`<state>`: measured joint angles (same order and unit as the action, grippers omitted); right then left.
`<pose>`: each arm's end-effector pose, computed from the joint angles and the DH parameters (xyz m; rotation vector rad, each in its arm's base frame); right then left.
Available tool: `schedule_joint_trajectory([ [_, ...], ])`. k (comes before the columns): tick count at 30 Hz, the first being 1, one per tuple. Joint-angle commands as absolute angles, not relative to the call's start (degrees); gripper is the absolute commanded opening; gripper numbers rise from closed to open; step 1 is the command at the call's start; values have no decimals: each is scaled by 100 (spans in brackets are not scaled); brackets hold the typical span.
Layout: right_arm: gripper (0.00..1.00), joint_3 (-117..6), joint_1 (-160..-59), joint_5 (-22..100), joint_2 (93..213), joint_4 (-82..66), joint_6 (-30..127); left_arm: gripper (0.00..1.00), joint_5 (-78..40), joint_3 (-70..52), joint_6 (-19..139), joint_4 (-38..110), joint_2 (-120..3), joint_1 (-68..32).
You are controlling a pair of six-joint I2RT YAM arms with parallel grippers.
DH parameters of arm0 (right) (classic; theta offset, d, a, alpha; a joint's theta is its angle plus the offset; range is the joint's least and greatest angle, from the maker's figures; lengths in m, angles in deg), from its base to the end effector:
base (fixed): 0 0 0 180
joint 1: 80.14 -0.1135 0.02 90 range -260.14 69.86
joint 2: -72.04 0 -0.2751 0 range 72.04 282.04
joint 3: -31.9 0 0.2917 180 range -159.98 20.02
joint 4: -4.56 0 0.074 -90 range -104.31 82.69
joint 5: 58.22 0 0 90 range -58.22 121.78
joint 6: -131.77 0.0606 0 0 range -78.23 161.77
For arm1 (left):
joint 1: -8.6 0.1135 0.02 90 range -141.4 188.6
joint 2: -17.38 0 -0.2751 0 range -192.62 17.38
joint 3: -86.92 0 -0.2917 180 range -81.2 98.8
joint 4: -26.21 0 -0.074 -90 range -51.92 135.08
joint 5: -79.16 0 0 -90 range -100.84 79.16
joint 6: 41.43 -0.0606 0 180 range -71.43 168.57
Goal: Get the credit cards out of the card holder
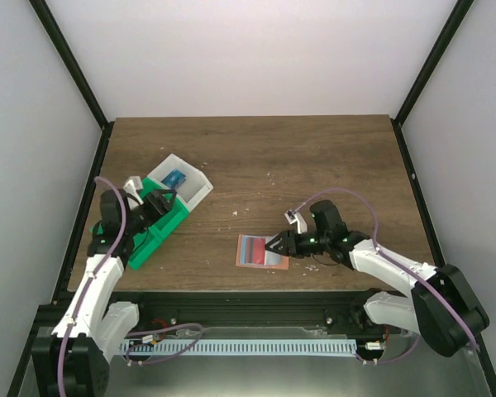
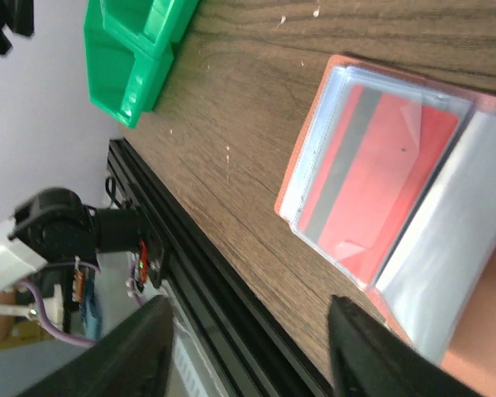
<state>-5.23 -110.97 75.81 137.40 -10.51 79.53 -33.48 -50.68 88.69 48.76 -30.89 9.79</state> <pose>0.1913 0.1632 0.1449 -0.2847 2.5239 1.4444 0.2418 -0.0183 0.2271 -0.5098 2.0672 -0.8188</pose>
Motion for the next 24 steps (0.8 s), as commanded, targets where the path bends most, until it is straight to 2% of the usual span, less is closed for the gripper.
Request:
schedule_joint_trajectory([
  [1,46,-891,-11089,7457,13894,-1143,8085,73,-4686,-5229,9204,4087,-3211,469],
  [5,39,-943,-11270,7077,14039,-1181,8255,70,-4895,-5113,9276,3827,-3469,-186],
  [10,35,-1100,-11491,6745,14553,-1073,8413,69,-4824,-5219,9262,3570,-3640,-923],
  [24,29,-1548,-11830,5429,15600,-1110,8276,66,-4707,-6178,9791,2107,-4431,-2437],
])
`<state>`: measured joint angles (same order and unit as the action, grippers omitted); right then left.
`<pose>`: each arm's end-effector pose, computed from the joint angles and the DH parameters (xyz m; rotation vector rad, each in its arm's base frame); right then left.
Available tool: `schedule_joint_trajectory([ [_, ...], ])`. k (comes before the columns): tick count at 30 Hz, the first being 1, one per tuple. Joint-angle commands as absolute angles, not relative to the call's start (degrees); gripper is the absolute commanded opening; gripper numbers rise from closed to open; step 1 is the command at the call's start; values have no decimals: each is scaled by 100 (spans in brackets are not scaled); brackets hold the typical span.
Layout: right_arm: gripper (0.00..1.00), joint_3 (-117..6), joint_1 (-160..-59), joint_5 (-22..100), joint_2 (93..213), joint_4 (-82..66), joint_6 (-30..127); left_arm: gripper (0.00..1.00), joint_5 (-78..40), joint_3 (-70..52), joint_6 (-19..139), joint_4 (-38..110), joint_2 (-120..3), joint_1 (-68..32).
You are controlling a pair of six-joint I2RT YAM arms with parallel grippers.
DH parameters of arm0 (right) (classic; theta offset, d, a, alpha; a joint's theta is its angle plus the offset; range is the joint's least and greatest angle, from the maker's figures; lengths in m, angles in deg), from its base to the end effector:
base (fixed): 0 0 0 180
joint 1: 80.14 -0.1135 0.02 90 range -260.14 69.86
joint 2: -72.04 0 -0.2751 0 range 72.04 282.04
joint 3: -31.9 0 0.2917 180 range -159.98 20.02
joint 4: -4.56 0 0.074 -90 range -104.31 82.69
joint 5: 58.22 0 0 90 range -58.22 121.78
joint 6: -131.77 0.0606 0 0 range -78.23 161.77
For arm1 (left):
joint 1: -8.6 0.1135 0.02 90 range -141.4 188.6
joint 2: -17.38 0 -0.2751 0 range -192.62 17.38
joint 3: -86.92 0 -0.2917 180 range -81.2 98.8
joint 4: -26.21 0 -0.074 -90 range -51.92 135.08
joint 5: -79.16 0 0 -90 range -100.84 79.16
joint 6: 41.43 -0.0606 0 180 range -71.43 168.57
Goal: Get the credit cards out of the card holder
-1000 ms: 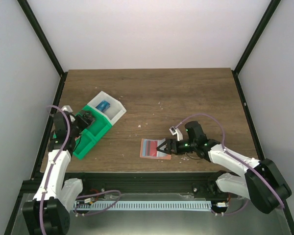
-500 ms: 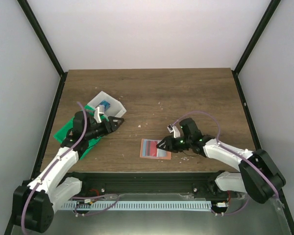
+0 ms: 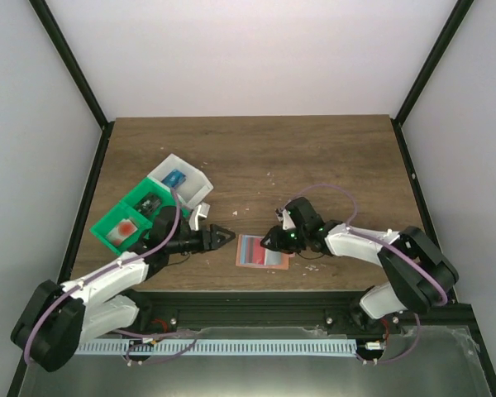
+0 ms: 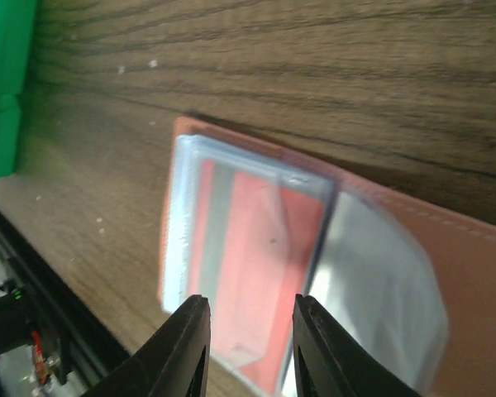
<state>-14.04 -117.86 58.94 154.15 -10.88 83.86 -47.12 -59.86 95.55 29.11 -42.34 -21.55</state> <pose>0.2181 0.2037 0.1136 -0.1244 2.7158 1.1070 0.1976 -0.1563 0.1606 0.0983 2.3240 -1.4175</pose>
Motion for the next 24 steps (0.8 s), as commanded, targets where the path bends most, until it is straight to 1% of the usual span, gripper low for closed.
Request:
schedule_joint_trajectory([
  [1,29,-1541,-11828,5455,15681,-1067,8273,66,-4712,-6240,9861,1952,-4526,-2483],
  [6,24,-1446,-11844,5790,16006,-607,8283,66,-4686,-6584,10113,1279,-4966,-2585],
  [10,19,-1397,-11868,5681,16210,-599,8226,67,-4714,-6703,10157,973,-5168,-2620],
  [14,9,-1198,-11860,5652,16316,-495,8216,68,-4867,-6788,10295,642,-5404,-2614],
  [19,1,-960,-11864,5661,16309,-292,8227,70,-4945,-6897,10626,-69,-5697,-2660],
  [24,1,-819,-11868,5732,16261,-91,8226,73,-4874,-6789,10635,-218,-5886,-2774],
])
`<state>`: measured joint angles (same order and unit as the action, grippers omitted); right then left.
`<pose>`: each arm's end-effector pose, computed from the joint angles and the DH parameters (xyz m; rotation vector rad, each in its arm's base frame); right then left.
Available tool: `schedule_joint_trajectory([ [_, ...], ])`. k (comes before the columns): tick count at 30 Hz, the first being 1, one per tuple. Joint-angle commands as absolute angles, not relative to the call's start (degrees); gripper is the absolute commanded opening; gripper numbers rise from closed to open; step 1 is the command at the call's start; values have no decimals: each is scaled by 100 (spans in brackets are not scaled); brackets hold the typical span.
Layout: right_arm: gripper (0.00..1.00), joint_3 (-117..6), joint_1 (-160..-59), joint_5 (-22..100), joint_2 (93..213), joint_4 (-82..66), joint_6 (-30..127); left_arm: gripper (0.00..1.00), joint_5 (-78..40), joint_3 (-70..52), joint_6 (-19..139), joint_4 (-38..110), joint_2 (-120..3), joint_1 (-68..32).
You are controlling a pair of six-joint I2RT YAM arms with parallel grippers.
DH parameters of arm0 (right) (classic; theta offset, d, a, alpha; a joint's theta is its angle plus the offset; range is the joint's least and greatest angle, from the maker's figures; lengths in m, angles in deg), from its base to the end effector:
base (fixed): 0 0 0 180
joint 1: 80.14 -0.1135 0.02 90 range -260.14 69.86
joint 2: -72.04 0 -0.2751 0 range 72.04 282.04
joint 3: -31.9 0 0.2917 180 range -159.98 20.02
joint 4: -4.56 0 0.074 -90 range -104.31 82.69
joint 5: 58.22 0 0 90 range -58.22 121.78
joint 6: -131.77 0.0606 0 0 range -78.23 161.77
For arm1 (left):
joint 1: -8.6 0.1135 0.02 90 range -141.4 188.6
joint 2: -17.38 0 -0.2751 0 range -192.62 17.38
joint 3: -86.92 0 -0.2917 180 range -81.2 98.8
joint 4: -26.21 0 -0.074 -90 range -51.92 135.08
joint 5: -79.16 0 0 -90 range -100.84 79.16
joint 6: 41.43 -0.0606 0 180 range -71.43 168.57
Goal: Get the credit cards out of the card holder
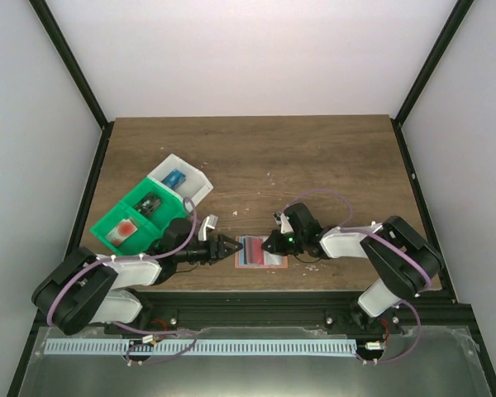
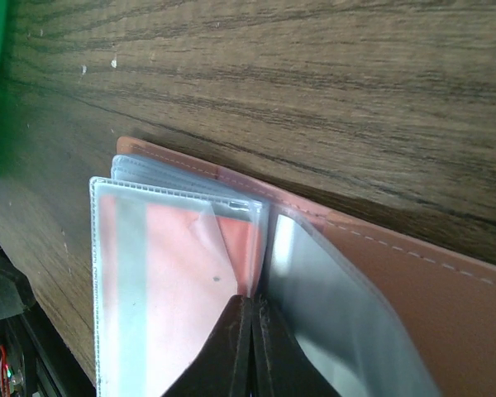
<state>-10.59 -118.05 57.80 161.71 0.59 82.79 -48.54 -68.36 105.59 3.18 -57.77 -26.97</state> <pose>0.2182 0.2036 0.0746 -0.1462 2.6974 1.0838 0.1766 -0.1718 0.0984 0.0417 2.3855 -1.5778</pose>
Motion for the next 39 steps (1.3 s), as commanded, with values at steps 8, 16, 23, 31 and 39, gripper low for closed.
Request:
schedule_joint_trajectory([
  [8,0,-644,-11865,5915,16308,248,8337,74,-4937,-6713,10870,-807,-6405,-2846],
  [16,0,-480,-11864,6060,16344,500,8389,74,-5080,-6632,11006,-1378,-6908,-2986],
  [23,1,-379,-11864,6163,16336,680,8457,74,-4865,-6437,10883,-1212,-7245,-3152],
  [31,0,-336,-11865,6213,16366,783,8488,74,-4635,-6491,10774,-1003,-7189,-3150],
  [39,0,-255,-11864,6328,16445,994,8617,73,-4712,-6508,10878,-1220,-7339,-3164],
])
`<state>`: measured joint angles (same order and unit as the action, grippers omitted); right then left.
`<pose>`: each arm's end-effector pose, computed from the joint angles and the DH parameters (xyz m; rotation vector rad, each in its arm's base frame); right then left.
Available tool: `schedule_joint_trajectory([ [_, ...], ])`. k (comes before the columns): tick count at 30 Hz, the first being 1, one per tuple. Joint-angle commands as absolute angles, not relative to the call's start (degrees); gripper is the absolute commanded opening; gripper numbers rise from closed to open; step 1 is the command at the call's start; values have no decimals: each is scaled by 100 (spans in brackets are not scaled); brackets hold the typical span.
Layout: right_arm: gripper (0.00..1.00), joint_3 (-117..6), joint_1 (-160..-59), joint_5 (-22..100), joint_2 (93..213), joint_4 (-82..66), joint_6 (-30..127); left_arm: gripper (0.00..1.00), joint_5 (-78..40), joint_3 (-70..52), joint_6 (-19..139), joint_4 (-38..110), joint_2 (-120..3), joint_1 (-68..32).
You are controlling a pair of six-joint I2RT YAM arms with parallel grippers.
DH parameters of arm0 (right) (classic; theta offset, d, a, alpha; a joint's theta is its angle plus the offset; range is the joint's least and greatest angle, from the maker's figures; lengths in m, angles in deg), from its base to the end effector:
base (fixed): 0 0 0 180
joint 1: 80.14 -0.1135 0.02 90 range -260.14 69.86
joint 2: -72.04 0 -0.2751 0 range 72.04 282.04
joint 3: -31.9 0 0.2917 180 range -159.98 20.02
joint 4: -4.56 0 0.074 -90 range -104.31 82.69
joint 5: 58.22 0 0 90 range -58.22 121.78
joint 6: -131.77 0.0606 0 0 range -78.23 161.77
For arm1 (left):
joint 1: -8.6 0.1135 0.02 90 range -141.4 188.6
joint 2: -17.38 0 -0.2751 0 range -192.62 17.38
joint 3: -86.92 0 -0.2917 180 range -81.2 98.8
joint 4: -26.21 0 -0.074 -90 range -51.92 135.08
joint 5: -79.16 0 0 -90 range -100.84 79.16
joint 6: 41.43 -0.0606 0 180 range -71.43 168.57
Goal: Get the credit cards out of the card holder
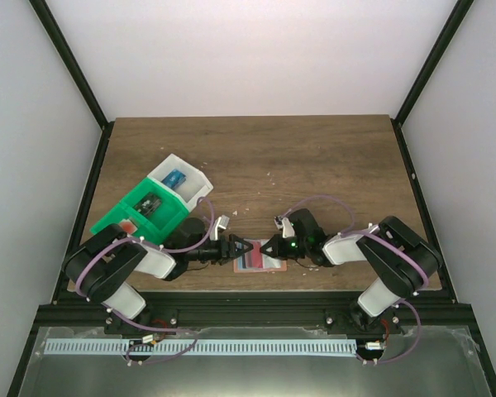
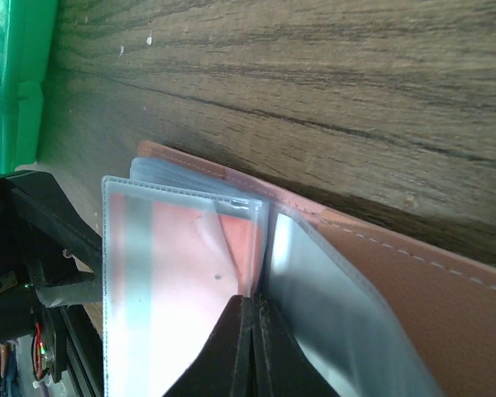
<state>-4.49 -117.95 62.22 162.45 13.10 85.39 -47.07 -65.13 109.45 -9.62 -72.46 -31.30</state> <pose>0.2039 0.1971 0.0625 -0.1581 2.6230 1.2359 0.1819 -0.1988 0.0773 0.0441 2.4075 -1.6265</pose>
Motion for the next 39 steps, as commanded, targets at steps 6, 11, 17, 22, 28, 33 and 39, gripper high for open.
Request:
schedule_joint_trajectory([
  [6,0,-170,-11868,6362,16446,1127,8703,69,-4794,-6435,10966,-1292,-7464,-3230],
  [11,0,-135,-11864,6403,16441,1214,8756,68,-4785,-6372,11011,-1270,-7455,-3315],
  [17,1,-142,-11864,6448,16424,1242,8760,68,-4752,-6273,11053,-1209,-7446,-3390],
  [22,4,-131,-11864,6479,16382,1242,8777,68,-4736,-6184,11070,-1167,-7470,-3445],
  [28,13,-217,-11864,6466,16067,928,8772,68,-4722,-6136,11102,-1175,-7503,-3464],
  [33,20,-333,-11869,6268,15629,398,8627,68,-4768,-6060,11162,-1195,-7587,-3516],
  [39,21,-269,-11864,5831,15025,-51,8570,68,-4810,-5936,11288,-1365,-7717,-3634],
])
